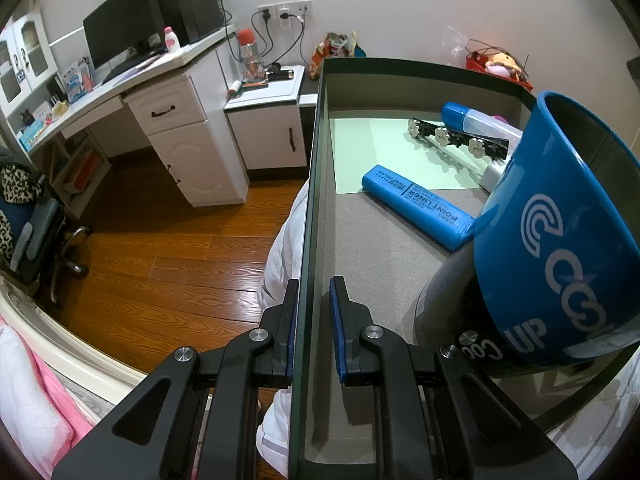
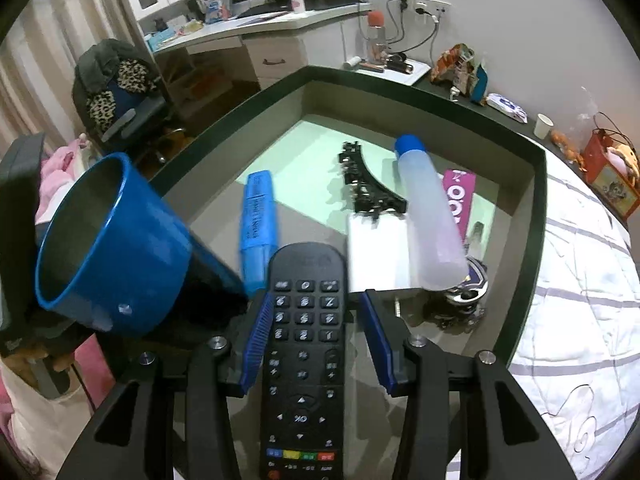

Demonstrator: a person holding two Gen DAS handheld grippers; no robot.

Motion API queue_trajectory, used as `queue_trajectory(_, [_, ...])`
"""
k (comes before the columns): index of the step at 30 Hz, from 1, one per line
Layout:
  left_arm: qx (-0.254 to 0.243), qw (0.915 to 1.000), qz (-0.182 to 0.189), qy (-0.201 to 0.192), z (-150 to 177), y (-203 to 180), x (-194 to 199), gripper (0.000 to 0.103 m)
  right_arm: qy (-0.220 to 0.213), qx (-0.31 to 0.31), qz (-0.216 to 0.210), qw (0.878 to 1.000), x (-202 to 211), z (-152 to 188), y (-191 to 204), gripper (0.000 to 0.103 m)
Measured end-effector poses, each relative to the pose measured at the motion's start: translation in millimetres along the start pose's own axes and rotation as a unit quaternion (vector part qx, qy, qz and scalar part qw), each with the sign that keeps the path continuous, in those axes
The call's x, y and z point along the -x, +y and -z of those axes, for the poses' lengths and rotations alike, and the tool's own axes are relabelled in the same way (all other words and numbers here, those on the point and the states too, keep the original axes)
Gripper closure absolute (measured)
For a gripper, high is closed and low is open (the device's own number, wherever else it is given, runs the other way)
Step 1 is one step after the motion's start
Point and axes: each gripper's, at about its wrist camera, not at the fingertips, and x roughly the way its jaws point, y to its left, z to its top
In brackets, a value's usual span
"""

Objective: Organize rigid objects

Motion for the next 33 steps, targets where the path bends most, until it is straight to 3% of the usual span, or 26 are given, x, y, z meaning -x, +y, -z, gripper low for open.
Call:
queue_trajectory(4, [0.000, 1.0000, 0.000, 0.000, 0, -2, 0, 0.091, -0.012, -0.035, -0.042, 0.998, 15, -2, -11, 0.056])
queue_trajectory(6, [0.000, 1.0000, 0.000, 0.000, 0, -2, 0, 0.091, -0.028, -0.043, -0.027, 0.998, 30, -4, -19, 0.054])
queue_trajectory(7, [0.001, 1.0000, 0.001, 0.000, 0, -2, -1, 0.091, -0.029, -0.047, -0.009, 0.998, 35, -4, -24, 0.044])
queue_trajectory(9, [0.000, 1.0000, 0.000, 0.000, 0, -1, 0, 0.091, -0.022, -0.055, 0.014, 0.998, 40, -3, -31, 0.036])
queue_trajectory(15, [-0.001, 1.0000, 0.000, 0.001, 0, -2, -1, 0.091, -0.002, -0.049, 0.025, 0.999, 28, -5, -31, 0.036])
queue_trajectory(24, [0.001, 1.0000, 0.001, 0.000, 0, -2, -1, 0.091, 0.027, -0.026, -0.015, 0.999, 4, -26, -26, 0.035])
queue_trajectory(28, [0.000, 1.0000, 0.001, 0.000, 0, -1, 0, 0.091, 0.017, -0.009, 0.012, 1.000, 5, -23, -25, 0.035])
queue_trajectory(31, [0.000, 1.0000, 0.000, 0.000, 0, -2, 0, 0.091, 0.021, 0.021, 0.077, 0.997, 15, -16, -16, 0.035])
queue_trajectory(33, [0.001, 1.0000, 0.001, -0.001, 0, -2, -1, 0.091, 0.031, 0.030, 0.095, 0.994, 17, -11, -11, 0.035])
